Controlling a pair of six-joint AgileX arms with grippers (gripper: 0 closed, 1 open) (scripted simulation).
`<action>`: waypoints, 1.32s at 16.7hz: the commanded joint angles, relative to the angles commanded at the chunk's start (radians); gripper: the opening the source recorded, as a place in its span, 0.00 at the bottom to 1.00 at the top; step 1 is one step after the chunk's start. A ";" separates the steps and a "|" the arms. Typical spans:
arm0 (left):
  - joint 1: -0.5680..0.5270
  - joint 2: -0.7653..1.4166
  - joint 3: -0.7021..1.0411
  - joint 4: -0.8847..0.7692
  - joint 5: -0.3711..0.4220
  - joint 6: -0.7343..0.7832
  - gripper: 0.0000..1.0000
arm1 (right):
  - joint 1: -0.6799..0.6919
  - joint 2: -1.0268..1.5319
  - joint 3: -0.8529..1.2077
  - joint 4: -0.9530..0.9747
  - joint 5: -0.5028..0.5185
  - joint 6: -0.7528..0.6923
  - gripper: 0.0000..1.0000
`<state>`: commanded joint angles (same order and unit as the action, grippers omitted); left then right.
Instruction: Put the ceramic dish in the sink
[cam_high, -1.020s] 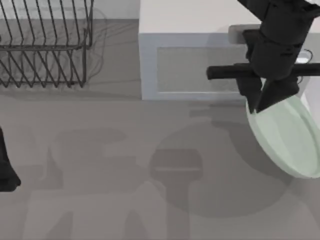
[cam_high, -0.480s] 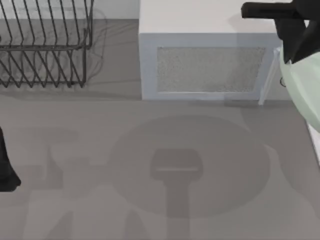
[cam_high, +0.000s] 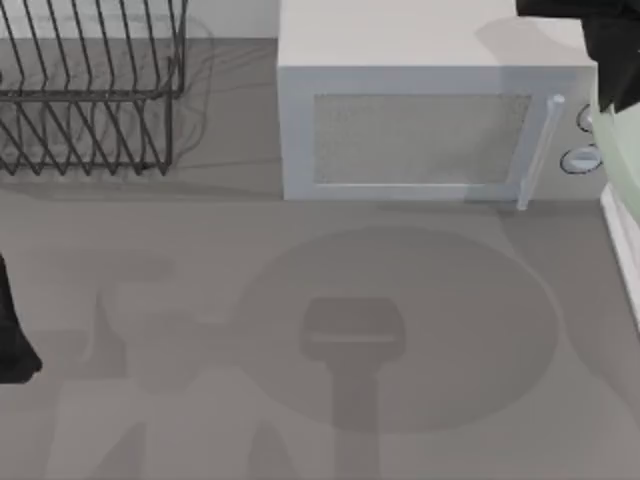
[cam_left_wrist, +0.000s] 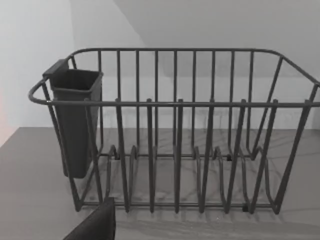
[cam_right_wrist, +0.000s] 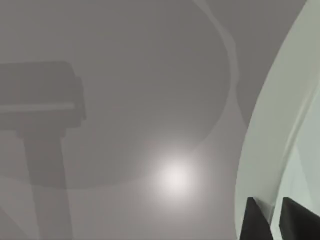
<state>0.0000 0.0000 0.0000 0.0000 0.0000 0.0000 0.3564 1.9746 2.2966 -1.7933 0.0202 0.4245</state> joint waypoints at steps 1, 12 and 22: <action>0.000 0.000 0.000 0.000 0.000 0.000 1.00 | -0.032 0.017 0.034 -0.021 0.008 -0.010 0.00; 0.000 0.000 0.000 0.000 0.000 0.000 1.00 | -0.400 0.584 0.513 -0.043 0.019 -0.359 0.00; 0.000 0.000 0.000 0.000 0.000 0.000 1.00 | -0.439 0.736 0.606 0.034 -0.010 -0.482 0.08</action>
<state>0.0000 0.0000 0.0000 0.0000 0.0000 0.0000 -0.0827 2.7109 2.9025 -1.7589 0.0100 -0.0580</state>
